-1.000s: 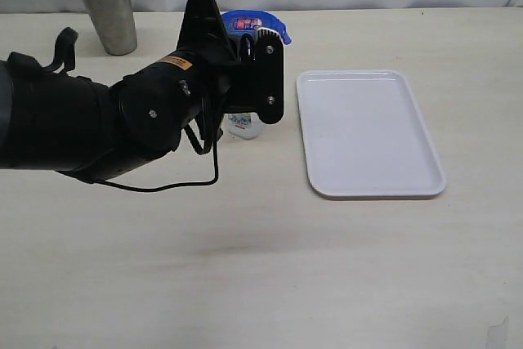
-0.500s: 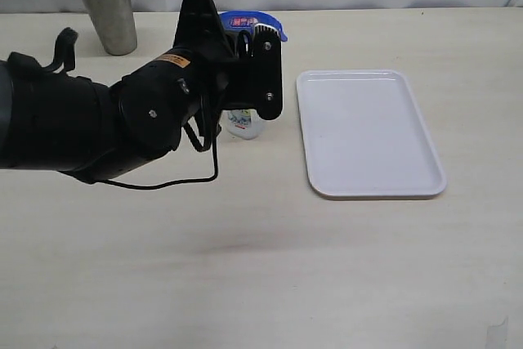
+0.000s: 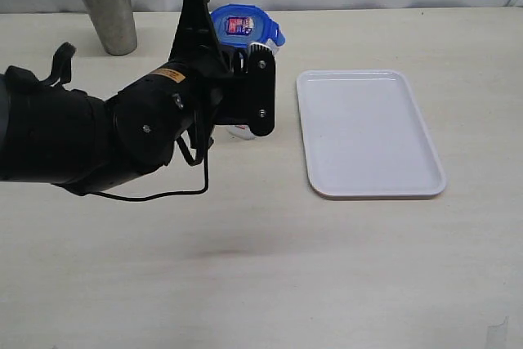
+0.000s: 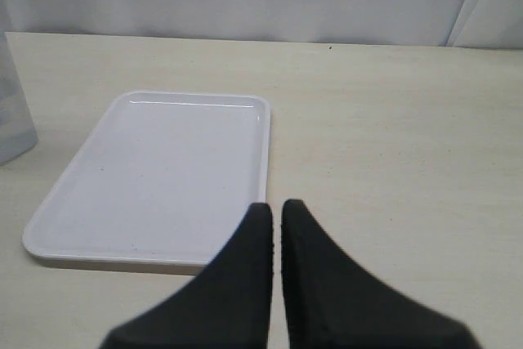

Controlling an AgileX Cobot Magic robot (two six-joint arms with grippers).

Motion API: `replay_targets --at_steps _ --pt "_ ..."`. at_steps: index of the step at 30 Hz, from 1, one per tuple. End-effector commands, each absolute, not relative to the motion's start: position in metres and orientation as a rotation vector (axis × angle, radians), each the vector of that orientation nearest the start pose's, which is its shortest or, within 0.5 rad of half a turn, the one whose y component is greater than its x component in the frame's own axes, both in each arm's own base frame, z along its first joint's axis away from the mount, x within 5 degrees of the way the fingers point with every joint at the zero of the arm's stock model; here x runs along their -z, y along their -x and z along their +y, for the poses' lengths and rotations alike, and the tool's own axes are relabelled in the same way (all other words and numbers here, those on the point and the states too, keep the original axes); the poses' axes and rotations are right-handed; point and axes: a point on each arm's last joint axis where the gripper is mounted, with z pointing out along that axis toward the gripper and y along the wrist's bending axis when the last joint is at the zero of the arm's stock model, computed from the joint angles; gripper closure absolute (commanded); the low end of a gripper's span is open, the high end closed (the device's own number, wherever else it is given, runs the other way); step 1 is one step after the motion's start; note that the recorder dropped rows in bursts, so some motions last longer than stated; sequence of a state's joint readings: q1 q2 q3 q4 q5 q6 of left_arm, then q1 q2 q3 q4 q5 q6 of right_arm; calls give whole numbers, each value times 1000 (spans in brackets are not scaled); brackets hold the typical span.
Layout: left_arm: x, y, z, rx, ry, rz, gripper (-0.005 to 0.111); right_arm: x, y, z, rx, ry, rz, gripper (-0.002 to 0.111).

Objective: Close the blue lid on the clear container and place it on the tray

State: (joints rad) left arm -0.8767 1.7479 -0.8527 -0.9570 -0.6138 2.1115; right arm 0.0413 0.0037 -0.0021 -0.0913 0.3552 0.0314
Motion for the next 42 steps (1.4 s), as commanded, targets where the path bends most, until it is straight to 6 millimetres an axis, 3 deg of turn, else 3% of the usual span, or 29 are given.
replay_targets --at_steps 1,11,16,22,29,42 --pt "-198 -254 -242 -757 -1599 1208 107 -182 -53 -1 40 61 1827 104" --pt "-200 -255 -241 -780 -1584 1190 107 -182 -53 -1 40 61 1827 104" --pt "-204 -244 -252 -765 -1585 1145 107 -182 -53 -1 40 61 1827 104" --pt "-208 -248 -246 -825 -1503 1193 107 -182 -53 -1 40 61 1827 104" --pt "-201 -244 -250 -741 -1576 1206 107 -182 -53 -1 40 61 1827 104" --pt "-199 -244 -246 -750 -1555 1247 107 -182 -53 -1 40 61 1827 104"
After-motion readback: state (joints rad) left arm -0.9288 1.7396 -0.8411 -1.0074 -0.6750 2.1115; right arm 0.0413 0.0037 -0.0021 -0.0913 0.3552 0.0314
